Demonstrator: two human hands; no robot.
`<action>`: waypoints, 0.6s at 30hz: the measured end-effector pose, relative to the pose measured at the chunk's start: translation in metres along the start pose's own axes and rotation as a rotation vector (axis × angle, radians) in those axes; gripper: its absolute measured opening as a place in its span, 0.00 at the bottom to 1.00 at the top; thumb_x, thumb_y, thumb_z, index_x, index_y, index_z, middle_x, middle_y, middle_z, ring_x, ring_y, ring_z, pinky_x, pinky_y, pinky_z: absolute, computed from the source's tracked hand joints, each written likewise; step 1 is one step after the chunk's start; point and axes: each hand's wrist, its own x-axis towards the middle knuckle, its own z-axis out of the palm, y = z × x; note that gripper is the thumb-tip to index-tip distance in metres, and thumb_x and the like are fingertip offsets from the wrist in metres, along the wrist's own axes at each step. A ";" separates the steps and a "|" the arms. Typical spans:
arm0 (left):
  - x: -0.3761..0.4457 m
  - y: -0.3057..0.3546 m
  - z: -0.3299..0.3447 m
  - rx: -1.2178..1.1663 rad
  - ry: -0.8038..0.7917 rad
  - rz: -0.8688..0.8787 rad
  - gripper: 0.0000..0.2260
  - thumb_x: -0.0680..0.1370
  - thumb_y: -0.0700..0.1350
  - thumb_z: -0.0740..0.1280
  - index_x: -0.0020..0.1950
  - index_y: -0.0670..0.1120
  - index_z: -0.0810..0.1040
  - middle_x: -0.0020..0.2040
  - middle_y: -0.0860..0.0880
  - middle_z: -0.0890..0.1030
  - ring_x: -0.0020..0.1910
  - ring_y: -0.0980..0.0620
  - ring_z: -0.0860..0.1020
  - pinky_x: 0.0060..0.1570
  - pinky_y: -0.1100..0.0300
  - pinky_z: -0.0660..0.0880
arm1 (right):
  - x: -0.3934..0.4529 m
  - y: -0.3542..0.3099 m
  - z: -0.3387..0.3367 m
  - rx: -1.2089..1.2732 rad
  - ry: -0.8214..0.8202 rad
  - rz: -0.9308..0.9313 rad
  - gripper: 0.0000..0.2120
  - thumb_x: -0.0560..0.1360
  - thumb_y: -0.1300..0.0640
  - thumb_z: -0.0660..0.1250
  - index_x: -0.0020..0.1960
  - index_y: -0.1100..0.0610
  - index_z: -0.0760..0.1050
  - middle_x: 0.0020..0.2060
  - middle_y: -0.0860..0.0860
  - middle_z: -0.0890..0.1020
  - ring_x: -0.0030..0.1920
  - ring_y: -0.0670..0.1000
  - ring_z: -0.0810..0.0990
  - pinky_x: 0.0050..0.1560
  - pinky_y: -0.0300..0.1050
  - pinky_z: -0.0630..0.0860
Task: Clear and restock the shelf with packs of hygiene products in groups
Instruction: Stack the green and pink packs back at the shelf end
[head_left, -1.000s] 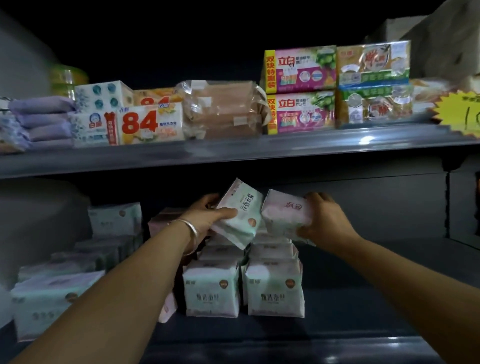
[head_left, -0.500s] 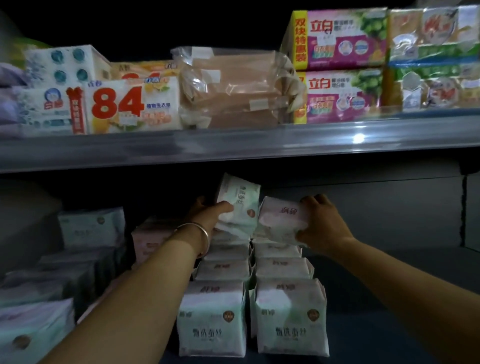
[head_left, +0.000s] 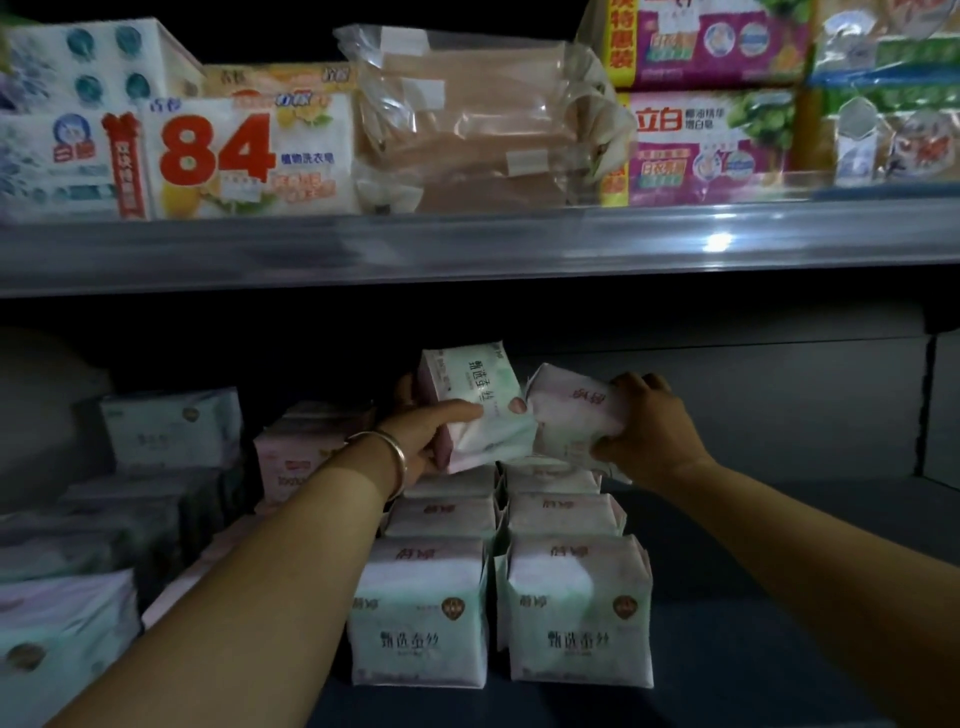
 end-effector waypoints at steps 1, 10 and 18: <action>0.003 -0.001 -0.001 -0.015 0.044 0.004 0.19 0.71 0.37 0.72 0.54 0.54 0.71 0.51 0.50 0.79 0.45 0.50 0.78 0.47 0.43 0.77 | 0.000 0.000 -0.002 -0.010 0.004 0.008 0.32 0.68 0.57 0.74 0.68 0.58 0.65 0.61 0.57 0.69 0.62 0.59 0.71 0.60 0.53 0.74; 0.006 -0.008 -0.003 -0.156 0.238 -0.021 0.20 0.71 0.45 0.73 0.60 0.40 0.75 0.55 0.40 0.80 0.51 0.41 0.81 0.36 0.48 0.82 | -0.008 -0.002 -0.011 -0.044 -0.065 0.054 0.32 0.68 0.58 0.73 0.69 0.57 0.64 0.63 0.56 0.68 0.64 0.58 0.69 0.63 0.56 0.73; 0.006 -0.002 -0.027 0.186 0.018 -0.059 0.20 0.71 0.35 0.71 0.61 0.44 0.74 0.58 0.45 0.79 0.53 0.49 0.77 0.50 0.56 0.75 | 0.001 -0.004 -0.005 -0.021 0.024 -0.026 0.31 0.68 0.60 0.73 0.68 0.60 0.65 0.61 0.59 0.69 0.62 0.60 0.69 0.60 0.56 0.74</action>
